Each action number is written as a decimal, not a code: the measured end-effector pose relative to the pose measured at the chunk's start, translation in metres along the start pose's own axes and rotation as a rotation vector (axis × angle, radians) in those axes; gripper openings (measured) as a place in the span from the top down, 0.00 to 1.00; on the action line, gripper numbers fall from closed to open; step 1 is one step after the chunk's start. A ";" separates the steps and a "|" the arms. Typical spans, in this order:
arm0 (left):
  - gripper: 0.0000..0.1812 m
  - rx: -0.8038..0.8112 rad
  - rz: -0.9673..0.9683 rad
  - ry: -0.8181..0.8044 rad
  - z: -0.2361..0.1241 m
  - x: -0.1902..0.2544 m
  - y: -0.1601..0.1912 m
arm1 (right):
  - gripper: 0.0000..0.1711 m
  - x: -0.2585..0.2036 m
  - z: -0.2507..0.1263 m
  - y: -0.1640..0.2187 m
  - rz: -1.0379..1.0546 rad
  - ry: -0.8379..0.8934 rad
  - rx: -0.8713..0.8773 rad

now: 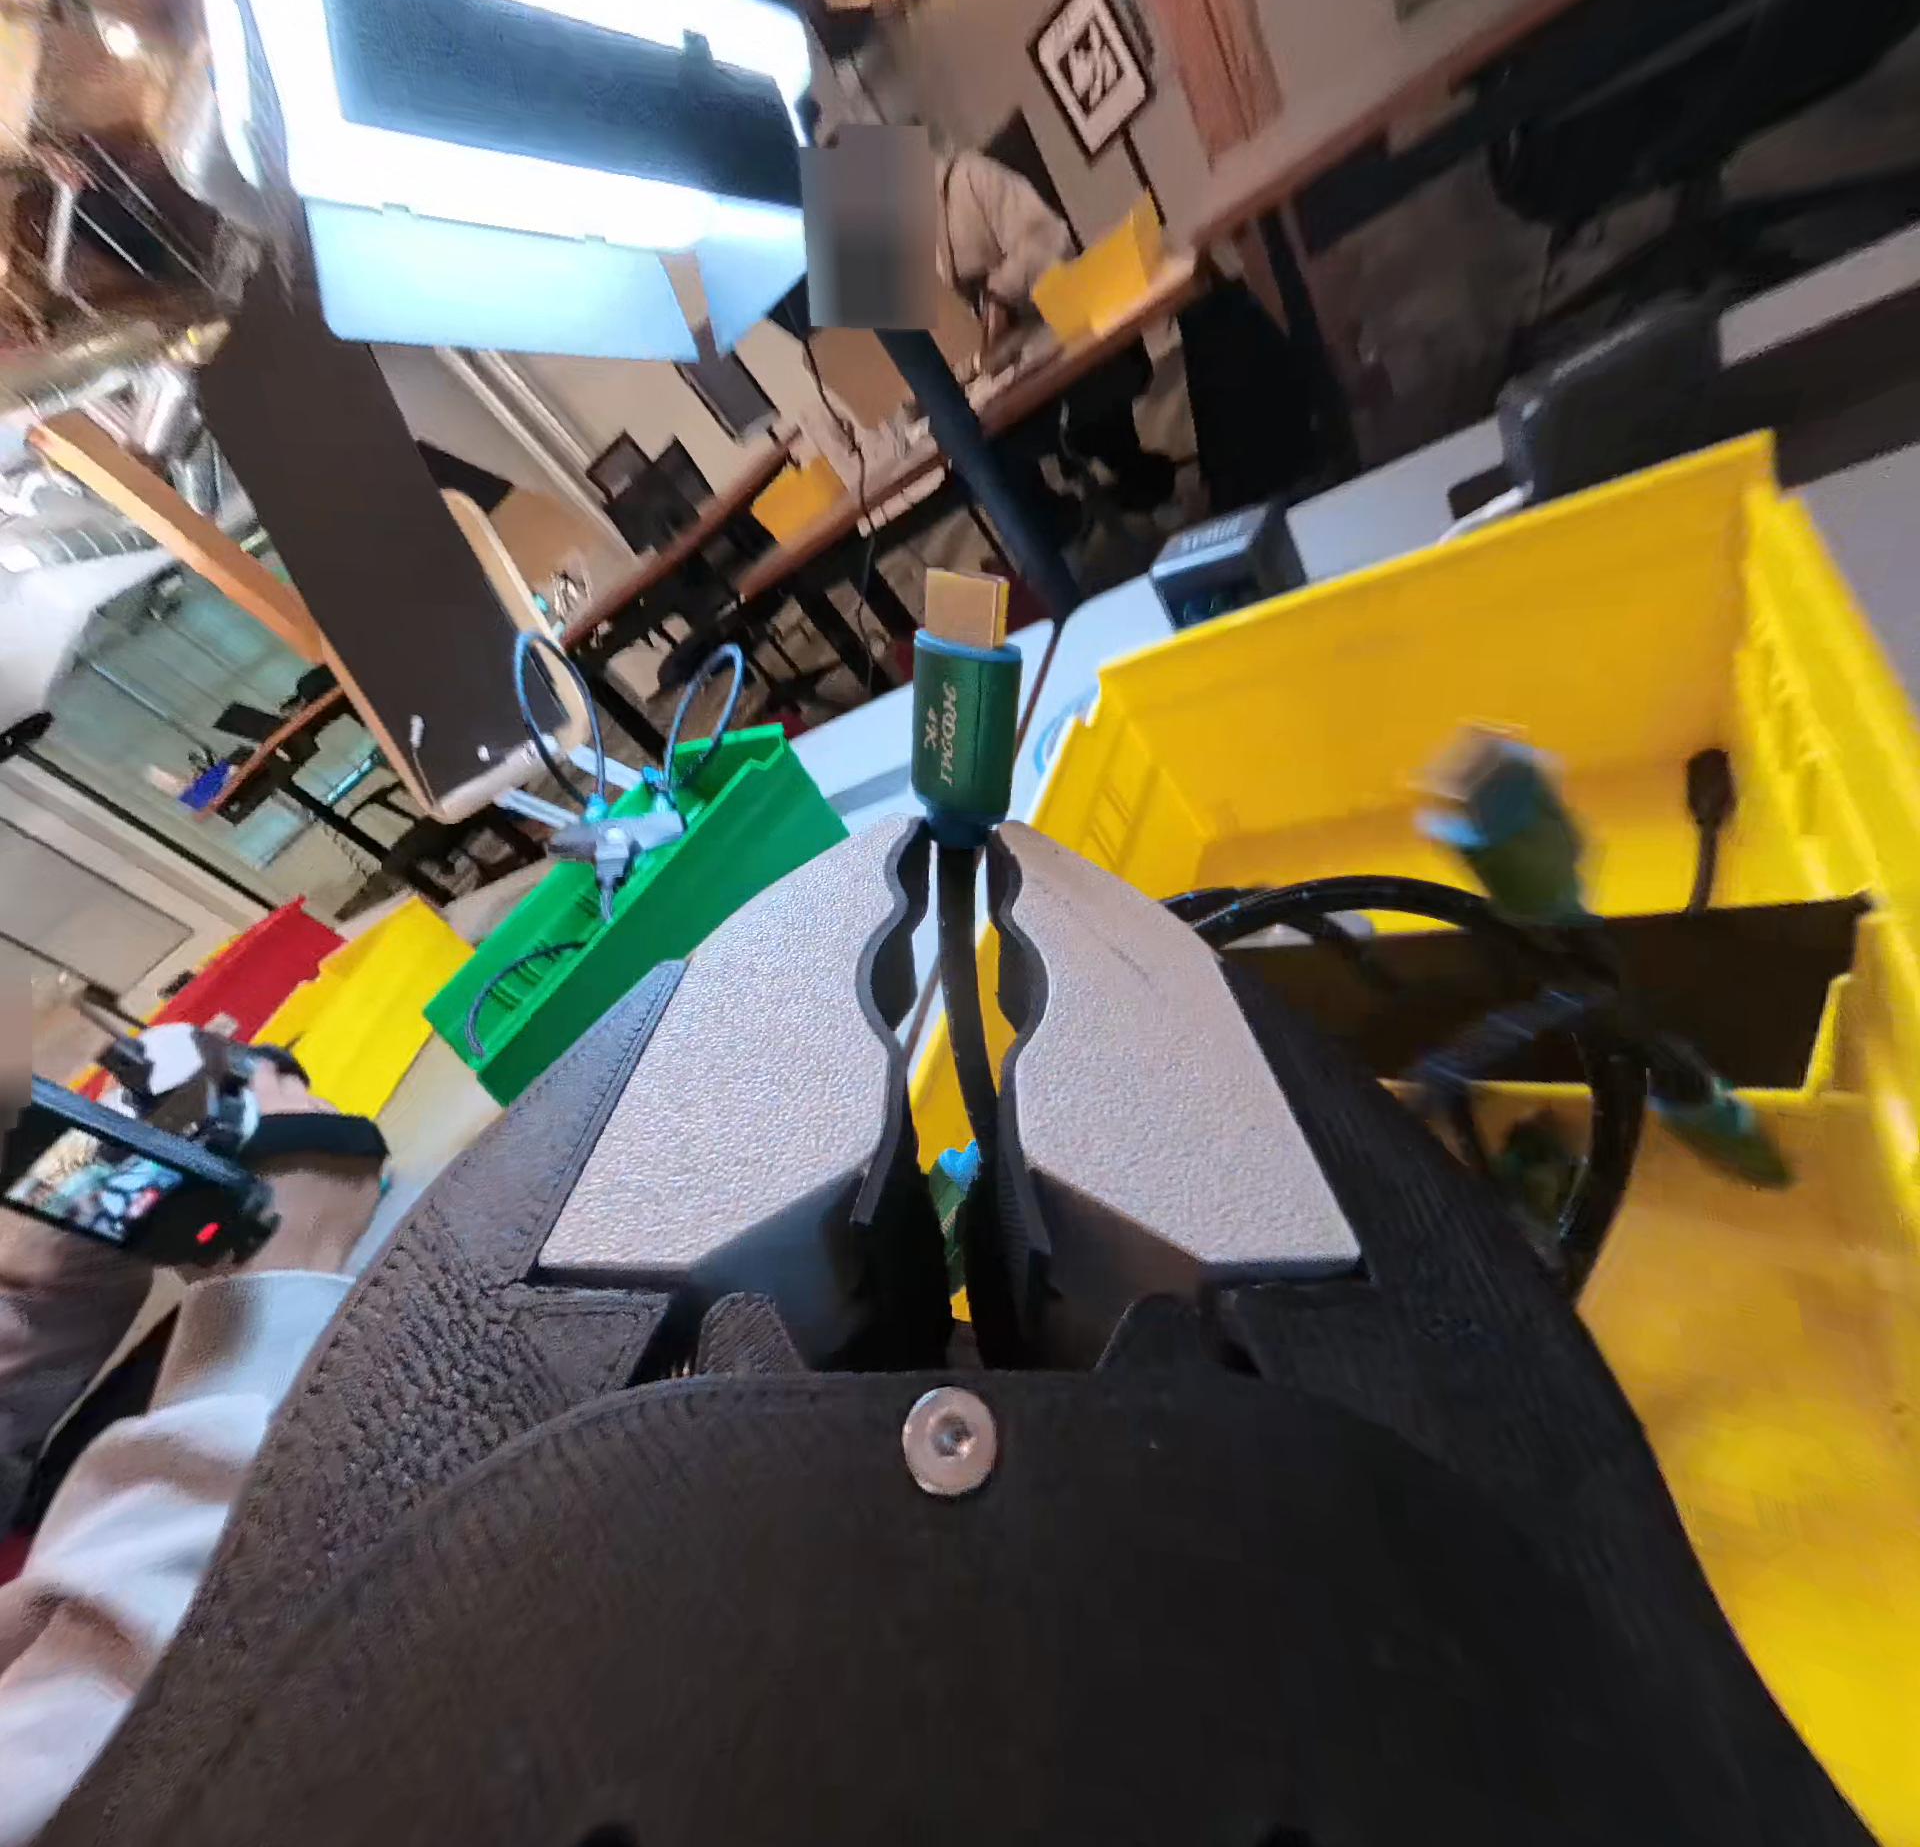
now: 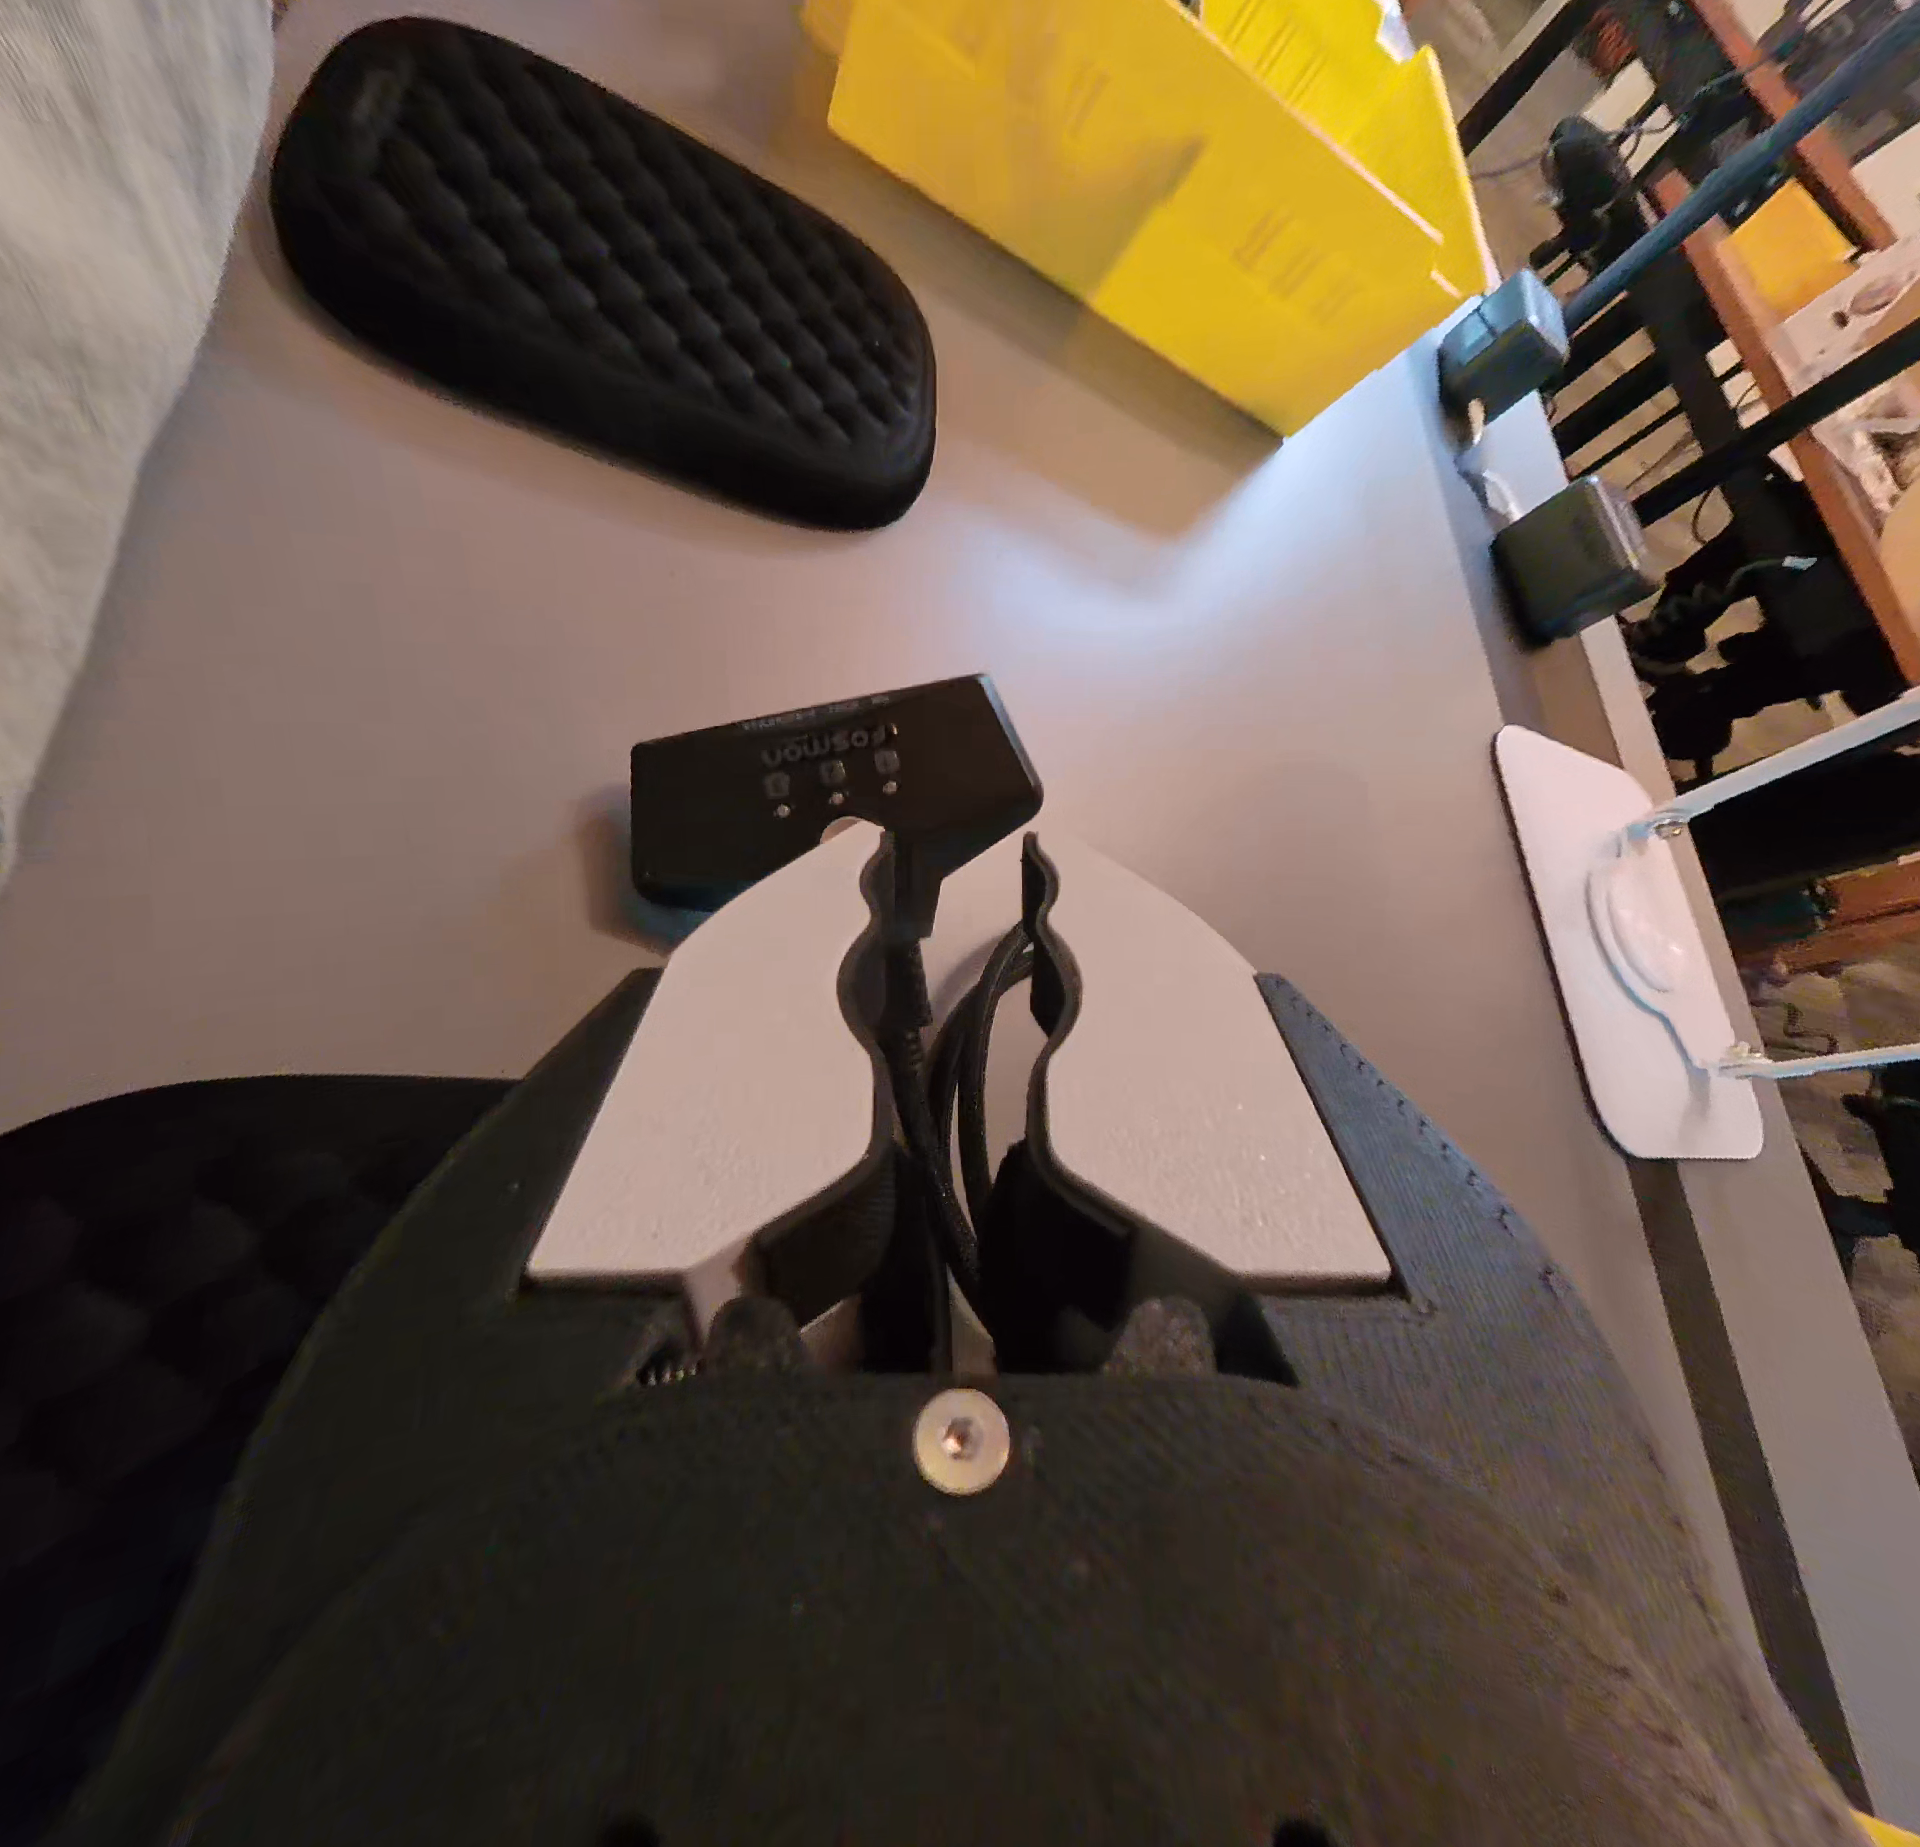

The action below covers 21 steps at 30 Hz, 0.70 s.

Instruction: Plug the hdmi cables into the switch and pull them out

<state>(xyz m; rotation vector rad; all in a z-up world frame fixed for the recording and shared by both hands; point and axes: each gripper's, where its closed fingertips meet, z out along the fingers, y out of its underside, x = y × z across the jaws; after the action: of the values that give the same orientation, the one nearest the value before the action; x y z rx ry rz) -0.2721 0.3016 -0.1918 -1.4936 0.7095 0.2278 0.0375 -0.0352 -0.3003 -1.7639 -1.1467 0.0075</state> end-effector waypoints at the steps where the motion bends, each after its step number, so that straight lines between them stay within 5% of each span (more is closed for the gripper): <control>1: 0.94 0.029 -0.008 0.004 -0.004 -0.002 -0.009 | 0.86 0.000 -0.001 -0.002 -0.005 0.007 0.005; 12: 0.94 0.266 -0.130 0.036 -0.009 -0.036 -0.064 | 0.86 0.000 -0.007 0.002 -0.031 0.054 -0.038; 16: 0.95 0.304 -0.442 0.212 -0.009 -0.039 -0.069 | 0.87 0.001 -0.011 0.004 -0.029 0.074 -0.036; 21: 0.94 0.214 -0.759 0.371 0.011 -0.030 -0.028 | 0.87 0.000 -0.013 0.006 -0.034 0.090 -0.040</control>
<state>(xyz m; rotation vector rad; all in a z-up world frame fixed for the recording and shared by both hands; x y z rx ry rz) -0.2769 0.3178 -0.1531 -1.5071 0.3920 -0.6951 0.0477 -0.0448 -0.2980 -1.7616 -1.1181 -0.1153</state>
